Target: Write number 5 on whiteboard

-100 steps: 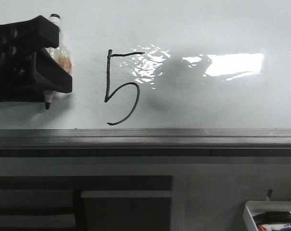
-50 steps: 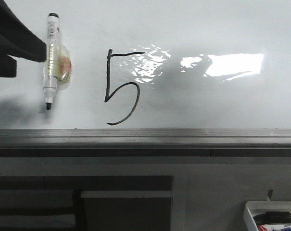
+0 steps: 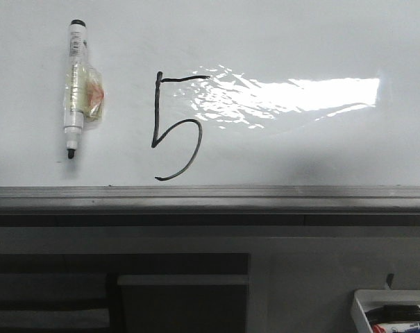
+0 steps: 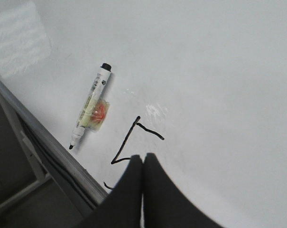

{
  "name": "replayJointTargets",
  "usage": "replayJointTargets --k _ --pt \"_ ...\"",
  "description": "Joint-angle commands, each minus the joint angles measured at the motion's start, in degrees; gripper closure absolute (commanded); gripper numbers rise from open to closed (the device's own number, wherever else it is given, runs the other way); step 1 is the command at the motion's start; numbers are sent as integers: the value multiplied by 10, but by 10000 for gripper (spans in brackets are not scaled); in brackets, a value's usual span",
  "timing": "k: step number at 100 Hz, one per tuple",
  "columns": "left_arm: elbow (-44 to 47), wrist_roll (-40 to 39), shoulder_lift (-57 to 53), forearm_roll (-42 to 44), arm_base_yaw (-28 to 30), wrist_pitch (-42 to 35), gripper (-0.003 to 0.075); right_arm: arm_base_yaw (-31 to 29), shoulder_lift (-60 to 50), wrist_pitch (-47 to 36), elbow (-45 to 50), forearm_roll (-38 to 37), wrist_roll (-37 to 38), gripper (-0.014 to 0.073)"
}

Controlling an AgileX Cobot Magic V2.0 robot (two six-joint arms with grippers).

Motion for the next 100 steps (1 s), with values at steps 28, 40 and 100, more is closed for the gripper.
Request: replayJointTargets --k 28,40,100 --pt "112 -2 -150 86 0 -109 741 -4 -303 -209 277 -1 -7 656" --pt "125 -2 -165 92 0 -108 741 -4 -374 -204 321 -1 -7 656" --pt "125 -2 -165 92 0 -114 741 -4 -420 -209 341 -1 -7 656"
